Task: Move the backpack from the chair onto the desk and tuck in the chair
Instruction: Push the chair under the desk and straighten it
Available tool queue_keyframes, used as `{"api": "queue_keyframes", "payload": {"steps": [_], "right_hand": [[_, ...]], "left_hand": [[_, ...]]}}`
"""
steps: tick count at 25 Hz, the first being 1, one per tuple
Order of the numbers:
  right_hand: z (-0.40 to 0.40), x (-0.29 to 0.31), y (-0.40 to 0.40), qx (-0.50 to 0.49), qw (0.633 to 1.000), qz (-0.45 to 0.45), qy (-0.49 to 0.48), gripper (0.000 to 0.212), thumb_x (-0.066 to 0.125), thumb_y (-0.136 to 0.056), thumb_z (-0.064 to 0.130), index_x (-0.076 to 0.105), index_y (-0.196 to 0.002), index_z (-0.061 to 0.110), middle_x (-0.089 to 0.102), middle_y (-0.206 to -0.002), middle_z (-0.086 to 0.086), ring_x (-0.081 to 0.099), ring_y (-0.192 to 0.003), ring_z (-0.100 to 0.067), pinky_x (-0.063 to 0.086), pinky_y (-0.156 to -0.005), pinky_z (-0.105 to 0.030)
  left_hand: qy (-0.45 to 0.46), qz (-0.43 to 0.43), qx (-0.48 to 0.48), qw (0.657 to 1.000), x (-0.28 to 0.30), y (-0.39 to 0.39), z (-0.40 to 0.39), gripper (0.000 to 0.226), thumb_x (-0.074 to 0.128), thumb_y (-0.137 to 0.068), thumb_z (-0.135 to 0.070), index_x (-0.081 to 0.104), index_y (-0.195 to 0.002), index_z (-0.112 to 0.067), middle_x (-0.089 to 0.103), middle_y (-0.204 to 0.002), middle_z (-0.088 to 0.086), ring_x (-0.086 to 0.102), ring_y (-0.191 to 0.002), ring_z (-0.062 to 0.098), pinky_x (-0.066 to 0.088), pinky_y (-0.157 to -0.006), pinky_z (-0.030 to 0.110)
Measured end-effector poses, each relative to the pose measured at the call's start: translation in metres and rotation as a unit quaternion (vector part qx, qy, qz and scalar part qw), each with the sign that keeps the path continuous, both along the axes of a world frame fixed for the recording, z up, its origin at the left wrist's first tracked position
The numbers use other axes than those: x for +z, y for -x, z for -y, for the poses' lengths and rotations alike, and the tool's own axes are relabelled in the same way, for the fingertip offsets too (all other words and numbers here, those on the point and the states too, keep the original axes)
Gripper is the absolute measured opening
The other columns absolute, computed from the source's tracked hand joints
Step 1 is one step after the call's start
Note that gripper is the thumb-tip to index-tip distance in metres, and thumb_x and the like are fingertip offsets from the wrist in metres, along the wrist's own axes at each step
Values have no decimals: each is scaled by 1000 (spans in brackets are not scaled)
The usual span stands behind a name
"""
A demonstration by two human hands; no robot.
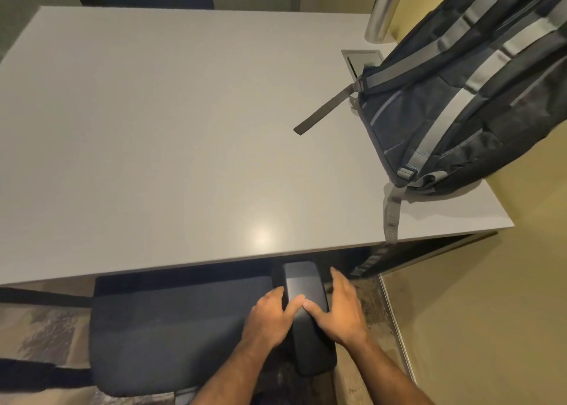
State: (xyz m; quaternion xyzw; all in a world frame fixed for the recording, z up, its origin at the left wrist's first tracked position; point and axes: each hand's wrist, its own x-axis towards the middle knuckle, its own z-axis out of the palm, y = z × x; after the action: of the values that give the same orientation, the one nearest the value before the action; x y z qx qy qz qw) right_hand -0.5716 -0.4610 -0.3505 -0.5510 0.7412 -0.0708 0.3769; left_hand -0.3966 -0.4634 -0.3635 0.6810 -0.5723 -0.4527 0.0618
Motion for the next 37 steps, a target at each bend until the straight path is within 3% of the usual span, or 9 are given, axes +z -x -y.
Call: {"api": "queue_keyframes", "payload": {"steps": [4, 8, 11, 14, 19, 24, 29, 33, 37], "right_hand": [[-23, 35, -5, 95, 978, -149, 107, 114, 28, -85, 90, -5, -165, 15, -10, -174, -8, -18, -157, -19, -14, -127, -40], [-10, 83, -43, 143, 957, -208, 141, 116, -7, -76, 96, -24, -156, 14, -28, -167, -11, -32, -153, -25, -28, -121, -45], [1, 115, -79, 145, 950, -217, 172, 118, -5, -76, 97, -23, -159, 15, -33, -165, -10, -37, -151, -26, -29, -119, -47], [6, 135, -121, 161, 940, -233, 188, 116, 0, -79, 98, -24, -159, 17, -35, -166, -10, -41, -148, -26, -34, -117, -47], [-2, 153, -218, 254, 919, -209, 219, 115, 24, -88, 92, 4, -165, 9, -5, -173, -17, -12, -159, -36, -22, -124, -46], [4, 164, -317, 268, 919, -173, 231, 114, 6, -82, 97, -27, -158, 18, -37, -165, -7, -40, -150, -24, -32, -119, -46], [-9, 151, -402, 278, 931, -117, 206, 110, 4, -83, 96, -40, -150, 20, -43, -162, -6, -45, -147, -23, -27, -121, -48], [-25, 131, -446, 281, 938, -99, 178, 112, 1, -81, 97, -37, -151, 19, -37, -165, -10, -37, -152, -27, -21, -124, -52], [-37, 110, -477, 294, 938, -86, 164, 115, 7, -85, 94, -21, -159, 11, -25, -170, -11, -28, -156, -27, -15, -127, -52]], "left_hand": [[301, 113, -160, 933, 34, -41, -12, 60, 52, -95, -63, 69, -127, -15, 72, -127, 2, 66, -122, 24, 52, -105, 39], [313, 192, -209, 906, 85, -79, 1, 84, 25, -98, -75, 34, -157, -15, 31, -164, 7, 26, -154, 28, 17, -125, 51], [263, 231, -194, 917, 119, -116, 10, 100, -2, -85, -89, -14, -156, -20, -15, -166, 3, -14, -156, 24, -10, -126, 50], [265, 260, -178, 911, 146, -165, 12, 102, -5, -80, -91, -28, -150, -20, -25, -165, 3, -22, -154, 24, -11, -126, 53], [279, 280, -141, 908, 180, -267, 5, 102, -2, -79, -90, -31, -148, -21, -25, -166, 3, -23, -154, 24, -12, -126, 53], [258, 307, -96, 911, 197, -351, -5, 105, -5, -76, -90, -31, -149, -19, -28, -164, 3, -21, -155, 25, -16, -123, 52], [226, 320, -58, 918, 179, -424, -30, 104, -12, -74, -90, -31, -149, -19, -26, -165, 5, -22, -154, 24, -14, -124, 51], [201, 313, -20, 928, 156, -467, -54, 113, -17, -68, -92, -26, -151, -16, -24, -163, 4, -18, -156, 22, -12, -125, 50], [168, 281, 10, 945, 131, -489, -68, 112, 0, -77, -90, -18, -157, -15, -13, -170, 4, -13, -157, 20, -9, -125, 48]]}}
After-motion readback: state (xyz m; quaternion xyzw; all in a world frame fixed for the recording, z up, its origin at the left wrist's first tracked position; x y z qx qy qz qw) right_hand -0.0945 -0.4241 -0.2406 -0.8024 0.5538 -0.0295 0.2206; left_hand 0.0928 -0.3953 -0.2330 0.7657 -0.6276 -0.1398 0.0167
